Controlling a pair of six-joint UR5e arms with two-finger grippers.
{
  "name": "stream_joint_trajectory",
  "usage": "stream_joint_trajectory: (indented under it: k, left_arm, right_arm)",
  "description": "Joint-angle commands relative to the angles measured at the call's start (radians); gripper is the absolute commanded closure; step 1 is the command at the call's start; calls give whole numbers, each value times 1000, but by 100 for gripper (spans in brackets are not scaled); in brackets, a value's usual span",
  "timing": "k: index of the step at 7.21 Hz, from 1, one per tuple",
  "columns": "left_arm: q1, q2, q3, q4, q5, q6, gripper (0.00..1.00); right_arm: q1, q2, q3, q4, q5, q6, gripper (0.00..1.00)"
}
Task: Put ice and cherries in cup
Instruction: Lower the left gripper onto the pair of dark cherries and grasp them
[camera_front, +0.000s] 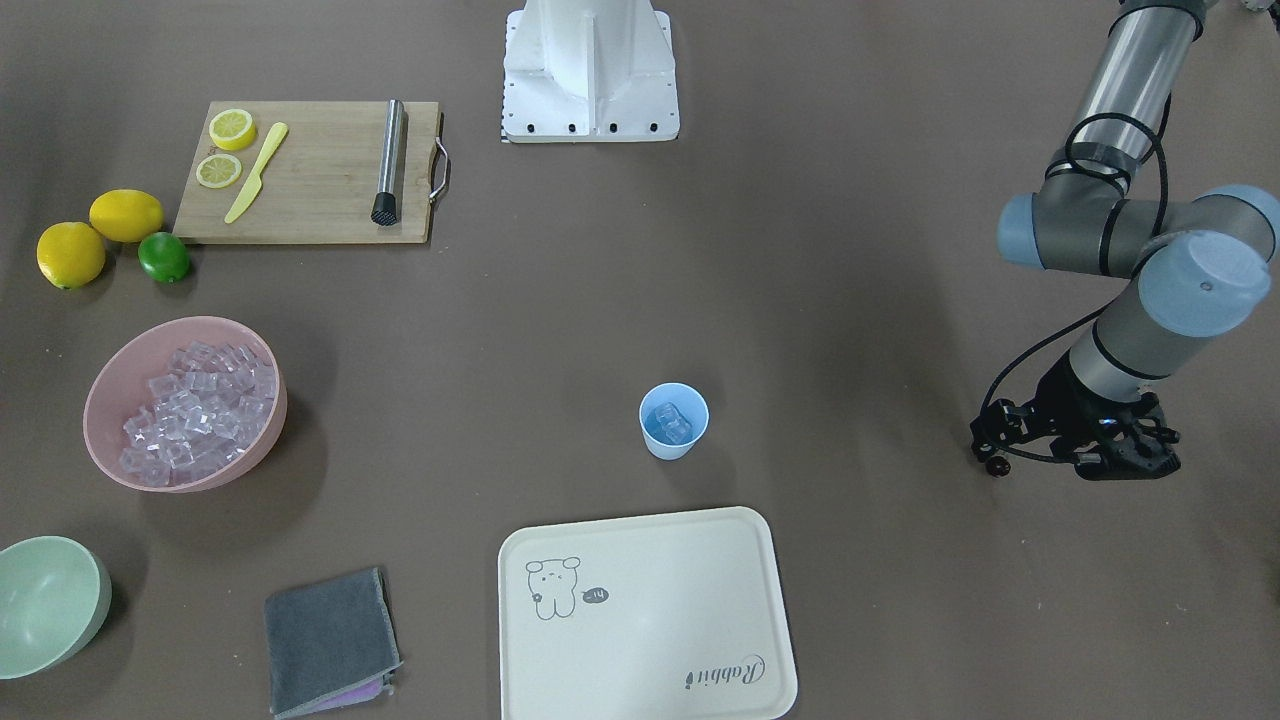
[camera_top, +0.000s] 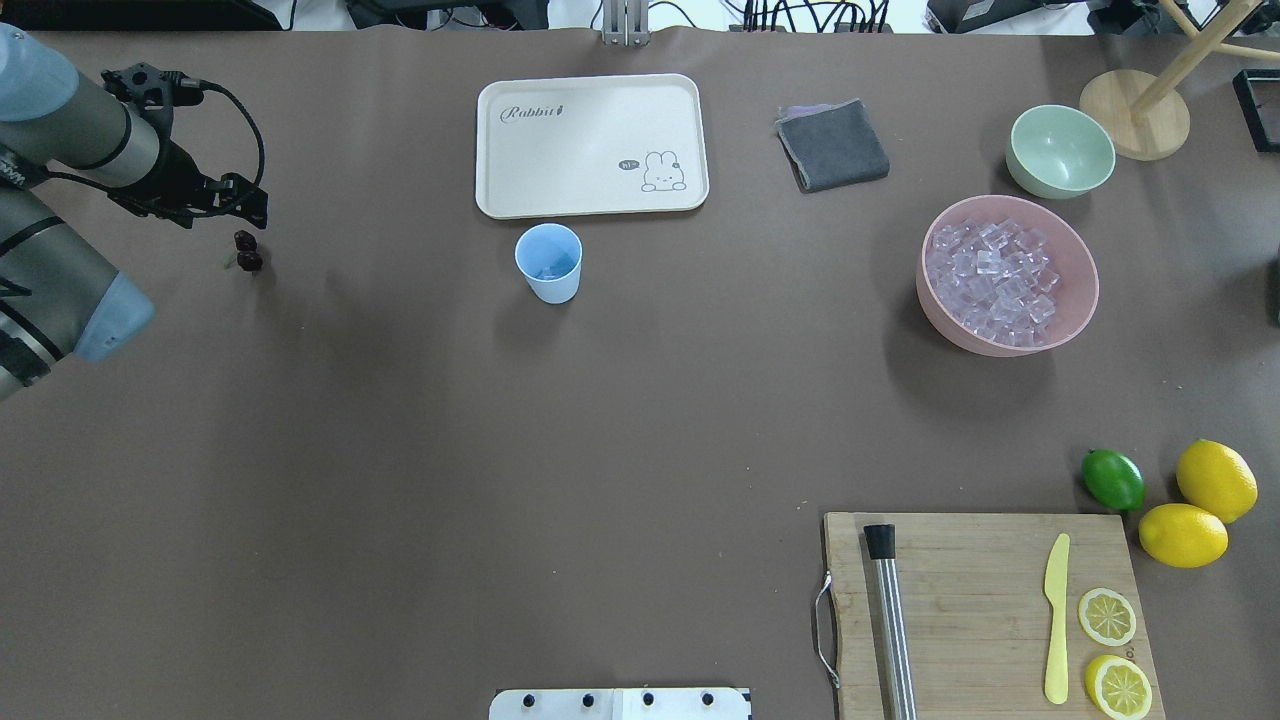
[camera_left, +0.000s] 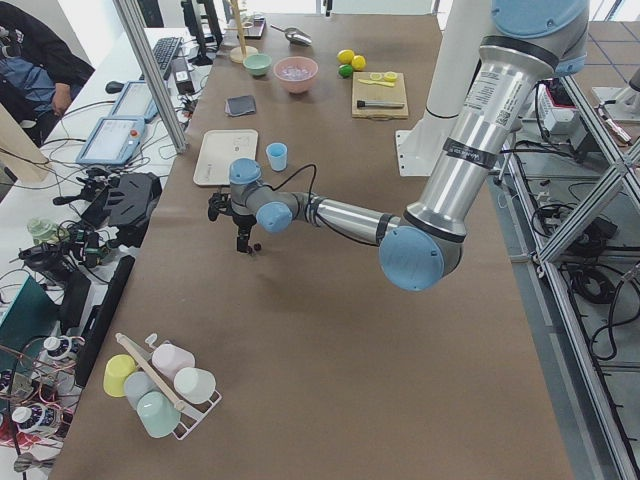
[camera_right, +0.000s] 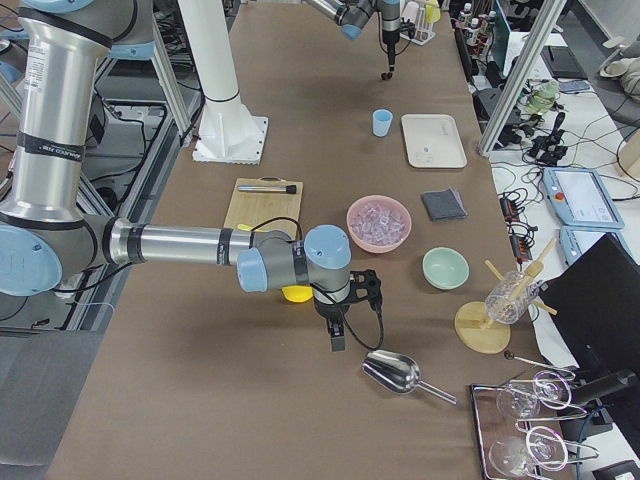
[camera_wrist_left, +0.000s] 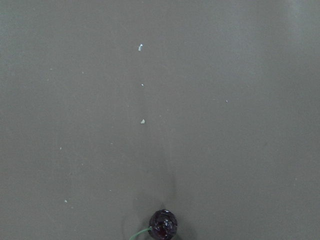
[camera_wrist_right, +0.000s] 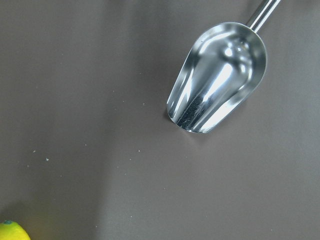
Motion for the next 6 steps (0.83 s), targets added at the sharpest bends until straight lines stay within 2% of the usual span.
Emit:
stream_joint_trajectory:
  k: [1,2,5,6]
  left_arm:
    - [2,1,44,-68,11,-7,3]
    - [5,-2,64,-99,11,-7,10]
    - [50,-2,63,-101,11,7,12]
    - [66,-1,62,-104,11,10,27]
  right_arm:
    - [2,0,22,-34,2,4,1]
    - [3,-4,23,-29,2,-5,1]
    - [9,-20,35,-22,3,-7,1]
    - [9,-20,35,-21,5,-7,1]
